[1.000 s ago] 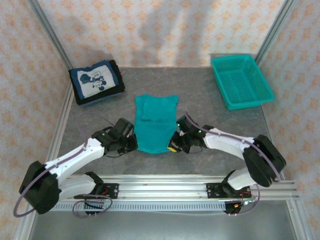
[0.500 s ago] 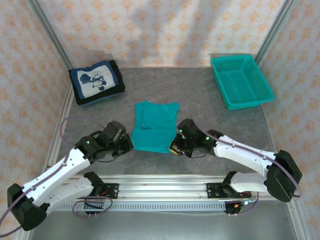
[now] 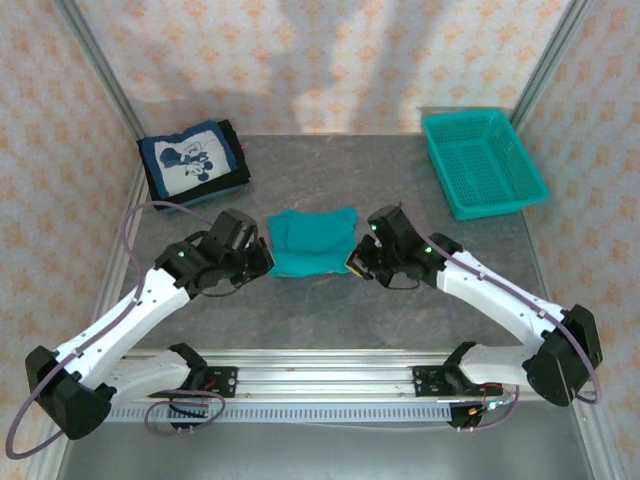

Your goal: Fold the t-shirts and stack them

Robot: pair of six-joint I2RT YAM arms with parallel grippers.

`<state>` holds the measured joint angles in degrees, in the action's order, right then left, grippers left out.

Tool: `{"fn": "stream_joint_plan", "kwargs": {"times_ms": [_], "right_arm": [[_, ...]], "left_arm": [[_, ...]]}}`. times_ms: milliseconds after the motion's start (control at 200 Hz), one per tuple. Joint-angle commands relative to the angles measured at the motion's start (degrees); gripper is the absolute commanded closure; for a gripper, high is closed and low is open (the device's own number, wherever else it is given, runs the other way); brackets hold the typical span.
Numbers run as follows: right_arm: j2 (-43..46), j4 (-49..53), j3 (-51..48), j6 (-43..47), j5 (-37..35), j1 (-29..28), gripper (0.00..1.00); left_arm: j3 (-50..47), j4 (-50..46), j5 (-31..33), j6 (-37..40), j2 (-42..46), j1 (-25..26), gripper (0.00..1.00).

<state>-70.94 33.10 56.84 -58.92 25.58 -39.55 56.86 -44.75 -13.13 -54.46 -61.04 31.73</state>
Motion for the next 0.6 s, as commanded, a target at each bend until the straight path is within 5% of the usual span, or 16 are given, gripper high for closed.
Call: {"fn": "stream_joint_plan", "kwargs": {"times_ms": [0,595], "right_arm": [[-2.7,2.1,3.8,4.2,2.2,2.5,1.0],[-22.9,7.6,20.4,16.1,8.8,13.6,1.0]], "left_arm": [[2.7,-0.5,-0.5,2.8,-1.7,-3.0,1.0],[12.4,2.3,-4.5,11.5,-20.2,-13.7,1.0]]}}
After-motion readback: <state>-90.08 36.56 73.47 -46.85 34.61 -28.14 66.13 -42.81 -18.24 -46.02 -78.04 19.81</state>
